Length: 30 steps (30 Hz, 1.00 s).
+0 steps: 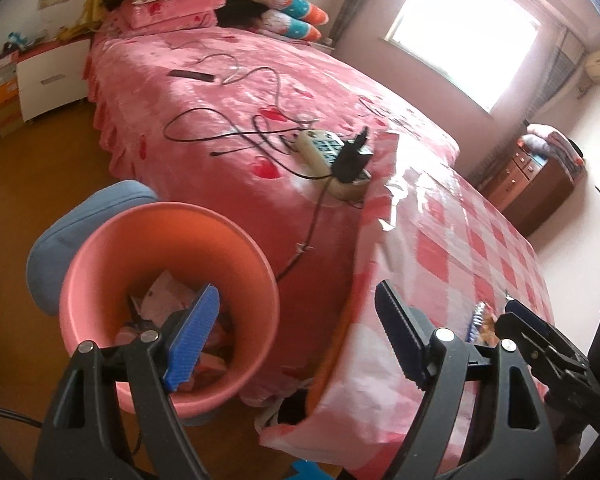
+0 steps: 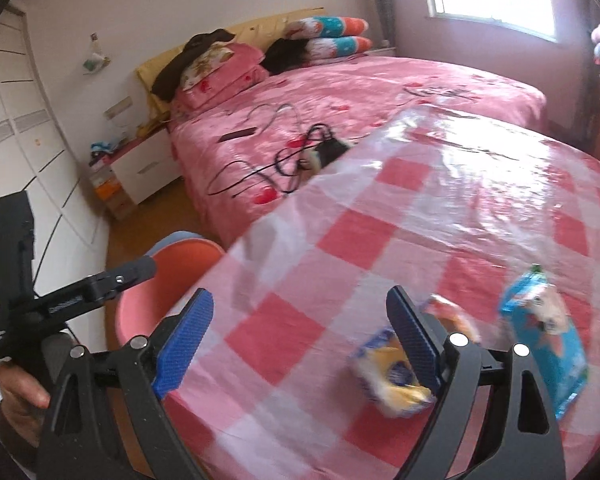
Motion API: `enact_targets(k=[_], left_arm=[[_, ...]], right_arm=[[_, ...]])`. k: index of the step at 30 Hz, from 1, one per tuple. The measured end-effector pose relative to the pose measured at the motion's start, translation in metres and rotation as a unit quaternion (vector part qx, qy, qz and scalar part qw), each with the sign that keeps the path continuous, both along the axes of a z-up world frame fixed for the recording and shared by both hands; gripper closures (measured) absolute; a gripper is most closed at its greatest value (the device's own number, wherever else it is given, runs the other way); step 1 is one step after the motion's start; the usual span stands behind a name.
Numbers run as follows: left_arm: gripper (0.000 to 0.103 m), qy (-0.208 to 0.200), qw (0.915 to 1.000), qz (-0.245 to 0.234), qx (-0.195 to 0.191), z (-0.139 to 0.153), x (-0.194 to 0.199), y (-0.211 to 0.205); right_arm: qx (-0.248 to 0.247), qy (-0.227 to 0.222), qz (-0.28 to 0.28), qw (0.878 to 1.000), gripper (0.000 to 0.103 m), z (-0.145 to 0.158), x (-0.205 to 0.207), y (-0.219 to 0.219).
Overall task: Collect trash
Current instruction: 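Move both tools back over the table toward the bread and wipes packs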
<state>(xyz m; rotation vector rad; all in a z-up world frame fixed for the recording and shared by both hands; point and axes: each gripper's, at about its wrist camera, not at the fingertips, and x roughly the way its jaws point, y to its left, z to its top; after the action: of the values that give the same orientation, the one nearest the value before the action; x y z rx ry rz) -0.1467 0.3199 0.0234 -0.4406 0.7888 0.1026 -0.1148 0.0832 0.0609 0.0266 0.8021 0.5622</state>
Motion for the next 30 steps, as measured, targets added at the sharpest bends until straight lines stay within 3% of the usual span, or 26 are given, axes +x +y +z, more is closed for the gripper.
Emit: enact_targets(k=[13, 30], left_arm=[[0.022, -0.003, 0.9982, -0.056, 0.019, 0.015, 0.008, -0.056], [0.021, 0.011, 0.9926, -0.114, 0.040, 0.014, 0.019, -0.123]], right_arm=[[-0.020, -0.032, -0.049, 0.998, 0.015, 0.006, -0.001, -0.048], [-0.033, -0.035, -0.098, 0.994, 0.014, -0.004, 0.008, -0.098]])
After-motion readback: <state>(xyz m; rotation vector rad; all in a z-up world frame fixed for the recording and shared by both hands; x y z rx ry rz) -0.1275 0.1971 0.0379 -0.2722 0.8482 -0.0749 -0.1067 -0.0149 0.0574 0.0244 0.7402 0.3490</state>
